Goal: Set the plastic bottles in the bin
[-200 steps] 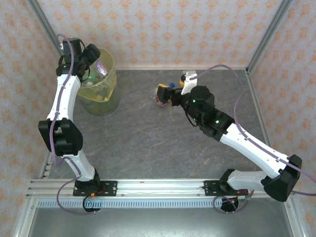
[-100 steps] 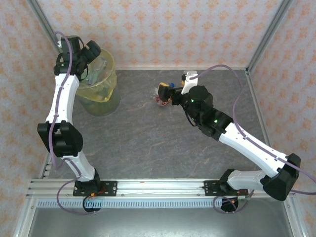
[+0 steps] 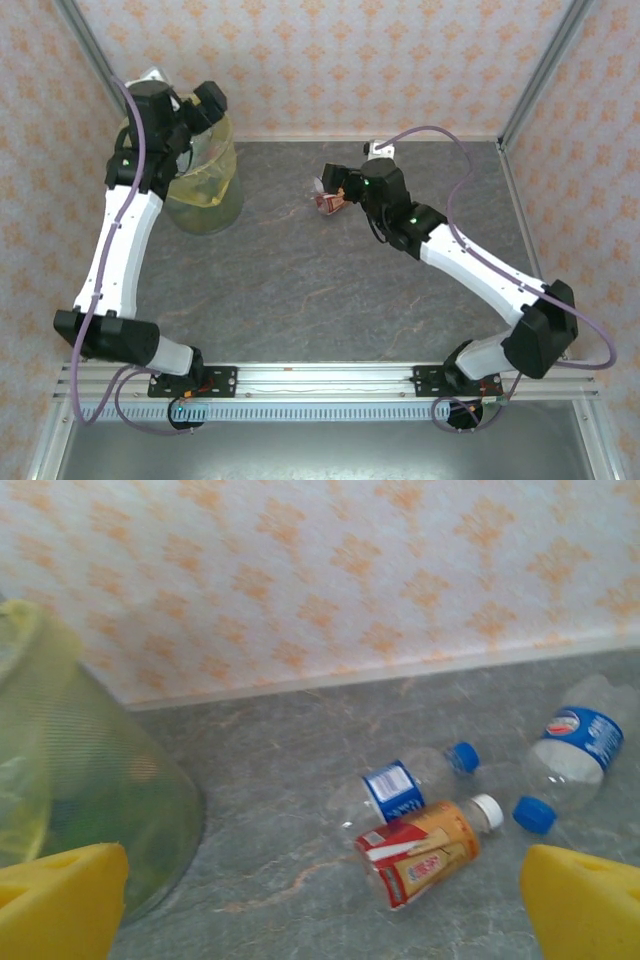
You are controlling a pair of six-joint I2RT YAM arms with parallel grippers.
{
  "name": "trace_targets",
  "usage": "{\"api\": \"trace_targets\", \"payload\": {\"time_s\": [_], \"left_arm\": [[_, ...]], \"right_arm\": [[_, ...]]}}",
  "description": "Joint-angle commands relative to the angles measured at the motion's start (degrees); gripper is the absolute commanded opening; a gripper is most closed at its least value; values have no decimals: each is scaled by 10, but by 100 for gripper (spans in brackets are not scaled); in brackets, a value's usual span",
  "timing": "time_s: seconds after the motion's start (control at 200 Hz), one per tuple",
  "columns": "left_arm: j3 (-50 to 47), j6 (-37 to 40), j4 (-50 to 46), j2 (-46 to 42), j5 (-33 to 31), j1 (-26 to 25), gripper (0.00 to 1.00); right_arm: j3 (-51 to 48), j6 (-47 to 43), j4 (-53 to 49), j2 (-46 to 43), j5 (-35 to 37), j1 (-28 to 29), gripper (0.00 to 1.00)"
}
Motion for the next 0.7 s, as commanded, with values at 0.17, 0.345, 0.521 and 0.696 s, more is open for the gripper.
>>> {"api": "trace_targets", "payload": {"time_s": [0.17, 0.345, 0.521, 0.696], "left_arm": [[-123, -9, 57, -78, 25, -85, 99], [-163, -11, 58, -109, 29, -105, 99], [-171, -15, 48, -118, 23, -115, 99], [-160, -18, 44, -117, 17, -129, 99]], "right_arm": [[28, 138, -29, 95, -26, -78, 100], [112, 170, -105, 201, -17, -123, 93], [179, 165, -130, 287, 20, -143, 87], [239, 173, -150, 358, 19, -170, 83]]}}
